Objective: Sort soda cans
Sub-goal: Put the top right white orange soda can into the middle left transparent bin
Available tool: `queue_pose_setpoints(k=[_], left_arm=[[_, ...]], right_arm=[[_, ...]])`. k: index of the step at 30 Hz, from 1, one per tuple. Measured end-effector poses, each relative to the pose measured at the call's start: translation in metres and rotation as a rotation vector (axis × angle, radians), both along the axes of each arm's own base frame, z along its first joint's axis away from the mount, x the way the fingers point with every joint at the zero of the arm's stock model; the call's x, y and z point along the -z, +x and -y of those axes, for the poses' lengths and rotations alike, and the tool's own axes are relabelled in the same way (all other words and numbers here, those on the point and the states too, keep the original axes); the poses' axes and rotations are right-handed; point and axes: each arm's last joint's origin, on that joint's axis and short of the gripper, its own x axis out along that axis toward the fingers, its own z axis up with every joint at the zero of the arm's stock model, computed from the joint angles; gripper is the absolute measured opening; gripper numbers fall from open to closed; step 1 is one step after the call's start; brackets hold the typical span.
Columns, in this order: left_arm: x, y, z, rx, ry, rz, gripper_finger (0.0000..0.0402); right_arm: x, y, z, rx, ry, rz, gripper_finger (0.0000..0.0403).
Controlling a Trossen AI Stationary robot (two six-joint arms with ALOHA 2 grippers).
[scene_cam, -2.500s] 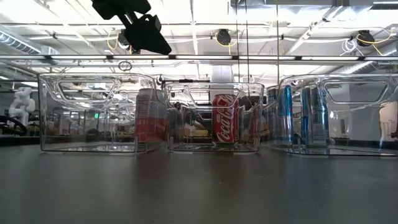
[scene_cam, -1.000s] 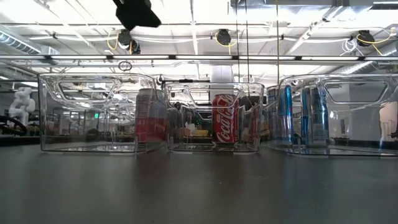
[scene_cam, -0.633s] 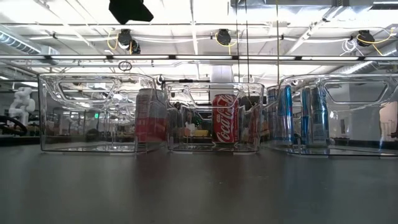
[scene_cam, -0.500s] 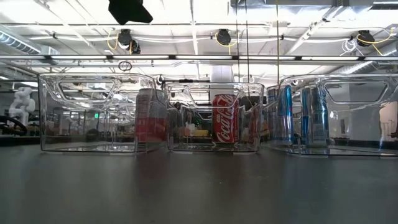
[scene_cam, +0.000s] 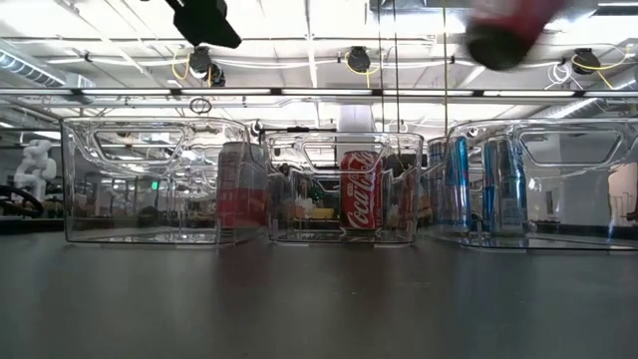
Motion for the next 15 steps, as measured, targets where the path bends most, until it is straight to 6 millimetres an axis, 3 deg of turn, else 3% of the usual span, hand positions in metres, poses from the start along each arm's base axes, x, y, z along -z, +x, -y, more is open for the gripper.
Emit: queue_pose_setpoints(k=[7, 15], left_arm=[[0.005, -0.022, -0.009, -0.007, -0.024, 0.052, 0.0386], [0.008, -0.046, -0.017, -0.021, -0.07, 0.118, 0.0386]], right_arm=[[-0.011, 0.062, 0.044, -0.146, -0.082, 0.207, 0.0285], [0.009, 0.121, 0.088, -0.218, -0.092, 0.267, 0.0286]])
